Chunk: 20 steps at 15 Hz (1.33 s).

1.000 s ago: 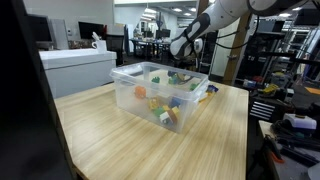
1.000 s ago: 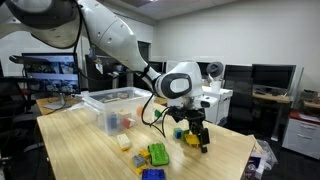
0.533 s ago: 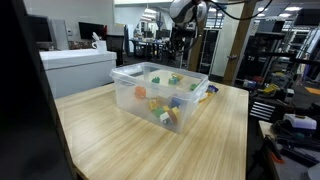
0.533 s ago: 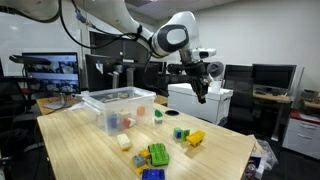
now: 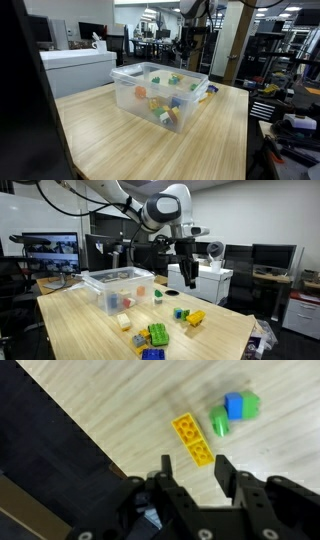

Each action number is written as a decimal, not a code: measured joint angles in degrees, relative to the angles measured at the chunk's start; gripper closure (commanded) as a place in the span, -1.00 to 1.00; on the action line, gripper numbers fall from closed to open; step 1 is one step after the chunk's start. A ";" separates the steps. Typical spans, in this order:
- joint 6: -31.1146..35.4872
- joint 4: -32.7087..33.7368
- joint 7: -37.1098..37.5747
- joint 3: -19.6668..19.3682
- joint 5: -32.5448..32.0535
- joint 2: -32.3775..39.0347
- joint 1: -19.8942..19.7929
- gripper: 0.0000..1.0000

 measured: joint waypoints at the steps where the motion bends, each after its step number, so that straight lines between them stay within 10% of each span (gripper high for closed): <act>1: 0.18 -1.37 0.00 -0.41 -0.88 0.69 -0.27 -0.72; 4: 1.34 -3.39 -0.01 -0.73 -2.54 3.52 -0.91 -1.00; 18: 3.81 8.56 -0.02 0.04 -2.49 16.86 -1.31 -1.00; 19: 3.91 9.82 -0.02 0.26 -2.34 18.30 -1.32 -0.50; 20: 3.93 10.54 -0.02 0.34 -2.31 18.95 -1.33 -0.47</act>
